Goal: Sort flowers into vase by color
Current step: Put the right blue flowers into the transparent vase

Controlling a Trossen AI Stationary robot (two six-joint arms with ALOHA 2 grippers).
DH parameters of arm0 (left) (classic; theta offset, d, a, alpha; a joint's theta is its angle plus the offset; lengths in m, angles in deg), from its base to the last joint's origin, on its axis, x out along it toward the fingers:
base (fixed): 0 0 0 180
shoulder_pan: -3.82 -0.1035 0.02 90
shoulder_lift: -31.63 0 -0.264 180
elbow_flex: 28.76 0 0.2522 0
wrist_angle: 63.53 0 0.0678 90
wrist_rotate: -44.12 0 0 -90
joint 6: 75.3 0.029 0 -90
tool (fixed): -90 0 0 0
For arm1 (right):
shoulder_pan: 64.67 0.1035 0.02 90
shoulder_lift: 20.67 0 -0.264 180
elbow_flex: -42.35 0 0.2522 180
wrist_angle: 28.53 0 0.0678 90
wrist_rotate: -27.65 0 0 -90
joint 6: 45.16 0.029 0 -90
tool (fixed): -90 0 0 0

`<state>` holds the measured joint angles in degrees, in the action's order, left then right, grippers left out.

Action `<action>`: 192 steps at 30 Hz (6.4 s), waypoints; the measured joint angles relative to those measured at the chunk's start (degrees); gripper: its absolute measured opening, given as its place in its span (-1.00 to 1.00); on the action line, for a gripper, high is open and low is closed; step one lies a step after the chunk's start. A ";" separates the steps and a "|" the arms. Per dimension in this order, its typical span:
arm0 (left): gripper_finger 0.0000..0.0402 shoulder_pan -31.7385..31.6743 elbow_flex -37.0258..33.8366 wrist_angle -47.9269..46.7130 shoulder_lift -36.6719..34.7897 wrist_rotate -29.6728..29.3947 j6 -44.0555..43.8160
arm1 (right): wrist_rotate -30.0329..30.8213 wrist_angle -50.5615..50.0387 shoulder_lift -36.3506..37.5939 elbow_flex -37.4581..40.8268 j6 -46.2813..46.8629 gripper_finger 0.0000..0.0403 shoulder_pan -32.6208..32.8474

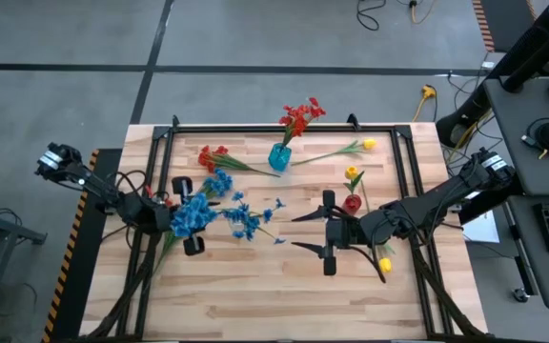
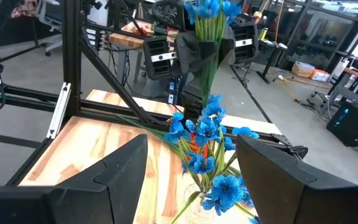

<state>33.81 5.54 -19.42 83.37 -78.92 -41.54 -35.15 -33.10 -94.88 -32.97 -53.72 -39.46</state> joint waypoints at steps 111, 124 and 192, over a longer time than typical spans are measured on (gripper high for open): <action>-0.62 -13.76 -4.86 31.71 15.80 1.08 -15.02 | -0.15 -1.88 -0.26 0.09 1.51 0.18 0.04; -0.62 -13.69 -4.86 31.69 18.89 1.08 -15.81 | -0.15 -1.88 -0.26 0.08 1.51 0.18 0.04; 0.30 -12.73 0.86 0.47 14.35 -8.45 -27.53 | -0.17 -2.73 -0.26 0.09 1.46 0.18 0.04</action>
<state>21.08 6.40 -18.95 97.72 -87.37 -69.07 -35.32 -35.83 -95.14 -32.88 -52.26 -39.41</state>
